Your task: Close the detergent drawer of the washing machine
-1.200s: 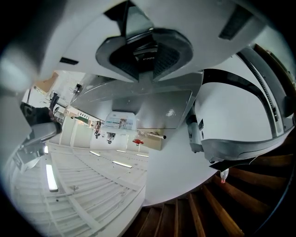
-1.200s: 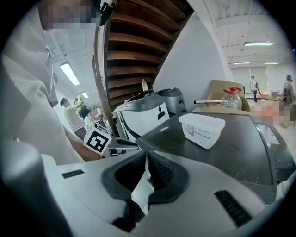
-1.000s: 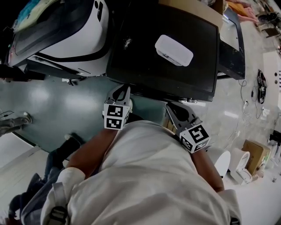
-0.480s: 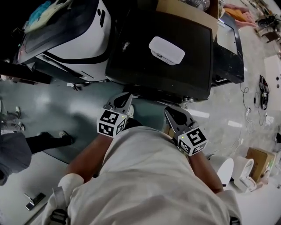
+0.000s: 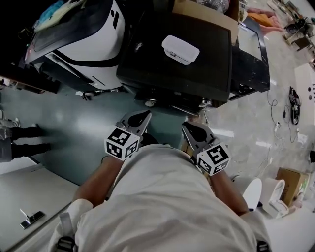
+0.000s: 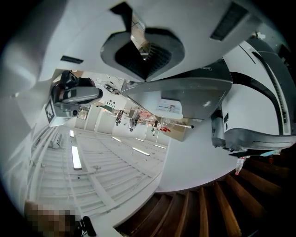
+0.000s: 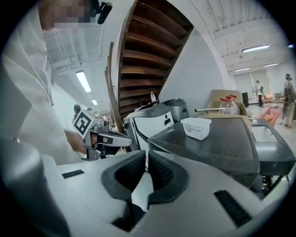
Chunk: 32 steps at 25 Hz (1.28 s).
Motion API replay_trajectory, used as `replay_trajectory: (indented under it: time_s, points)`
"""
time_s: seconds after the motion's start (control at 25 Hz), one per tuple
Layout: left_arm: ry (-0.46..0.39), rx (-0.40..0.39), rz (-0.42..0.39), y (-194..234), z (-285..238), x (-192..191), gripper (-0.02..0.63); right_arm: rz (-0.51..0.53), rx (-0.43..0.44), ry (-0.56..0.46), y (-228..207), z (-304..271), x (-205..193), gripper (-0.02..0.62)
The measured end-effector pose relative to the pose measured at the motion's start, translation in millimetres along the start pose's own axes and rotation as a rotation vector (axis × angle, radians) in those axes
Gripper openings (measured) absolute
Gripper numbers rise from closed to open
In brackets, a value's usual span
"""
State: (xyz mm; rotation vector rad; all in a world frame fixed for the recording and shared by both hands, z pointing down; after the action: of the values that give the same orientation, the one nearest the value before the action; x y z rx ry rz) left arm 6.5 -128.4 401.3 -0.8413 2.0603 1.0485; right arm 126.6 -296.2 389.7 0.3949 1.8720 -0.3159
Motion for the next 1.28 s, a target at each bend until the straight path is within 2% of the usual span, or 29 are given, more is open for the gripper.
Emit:
replay_trajectory:
  time_s: [0.6,1.08,1.28]
  points:
    - [0.023,-0.043,-0.011,-34.1,23.1,-34.5,-0.005,0.009,-0.051,-0.017,39.0,46.7,-15.7,0.018]
    - [0.044,-0.069,-0.035,-39.8,24.2,-42.9,-0.005,0.022,-0.093,-0.026,48.0,57.7,-16.3,0.012]
    - [0.053,-0.067,-0.019,-35.8,29.4,-47.0,-0.005,0.021,-0.095,-0.024,54.0,59.1,-17.1,0.012]
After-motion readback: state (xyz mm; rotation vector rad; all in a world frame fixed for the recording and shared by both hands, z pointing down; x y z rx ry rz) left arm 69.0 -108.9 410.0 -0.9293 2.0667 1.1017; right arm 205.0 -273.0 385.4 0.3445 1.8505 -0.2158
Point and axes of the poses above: the fingertips, and each gripper's own axes: z backward along the fingers, y to its left, x out of its top, the point moved 6 cm from there along z, backward along the fingers, and after that the axes turned 13 degrees about z, right-handed, at the moved point
